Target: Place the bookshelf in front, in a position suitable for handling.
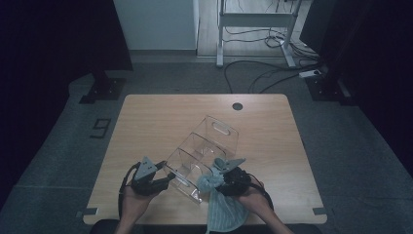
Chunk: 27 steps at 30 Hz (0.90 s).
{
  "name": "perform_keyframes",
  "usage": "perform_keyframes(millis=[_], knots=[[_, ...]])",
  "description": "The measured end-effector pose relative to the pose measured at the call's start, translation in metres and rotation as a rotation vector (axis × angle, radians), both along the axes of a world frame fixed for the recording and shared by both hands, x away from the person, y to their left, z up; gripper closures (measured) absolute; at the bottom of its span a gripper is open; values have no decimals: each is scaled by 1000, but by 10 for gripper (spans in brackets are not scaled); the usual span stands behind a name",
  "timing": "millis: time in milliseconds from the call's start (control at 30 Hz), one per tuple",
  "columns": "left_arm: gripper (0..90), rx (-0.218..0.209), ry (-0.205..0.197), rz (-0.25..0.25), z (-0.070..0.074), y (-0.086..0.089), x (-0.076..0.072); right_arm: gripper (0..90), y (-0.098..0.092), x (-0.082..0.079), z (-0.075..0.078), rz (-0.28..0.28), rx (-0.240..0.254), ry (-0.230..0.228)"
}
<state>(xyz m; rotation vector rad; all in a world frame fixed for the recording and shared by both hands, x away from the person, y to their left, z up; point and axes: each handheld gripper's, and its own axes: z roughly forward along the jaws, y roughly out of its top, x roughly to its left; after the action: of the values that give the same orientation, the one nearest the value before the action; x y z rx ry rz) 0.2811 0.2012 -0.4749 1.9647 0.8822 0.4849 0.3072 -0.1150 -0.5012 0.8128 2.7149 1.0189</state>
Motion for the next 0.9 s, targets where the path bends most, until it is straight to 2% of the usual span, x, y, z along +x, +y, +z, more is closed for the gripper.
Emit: perform_keyframes(millis=[267,433,633,900], knots=[[451,-11,8,5,-1,0,2,577,-27,-18,34,-11,82,-25],[451,-16,10,2,-1,0,3,578,-33,-25,56,0,119,-38],[450,-21,13,0,-2,1,3,578,-22,-28,84,45,150,-55],[448,-30,17,-6,-2,2,4,578,12,-20,118,116,172,-85]])
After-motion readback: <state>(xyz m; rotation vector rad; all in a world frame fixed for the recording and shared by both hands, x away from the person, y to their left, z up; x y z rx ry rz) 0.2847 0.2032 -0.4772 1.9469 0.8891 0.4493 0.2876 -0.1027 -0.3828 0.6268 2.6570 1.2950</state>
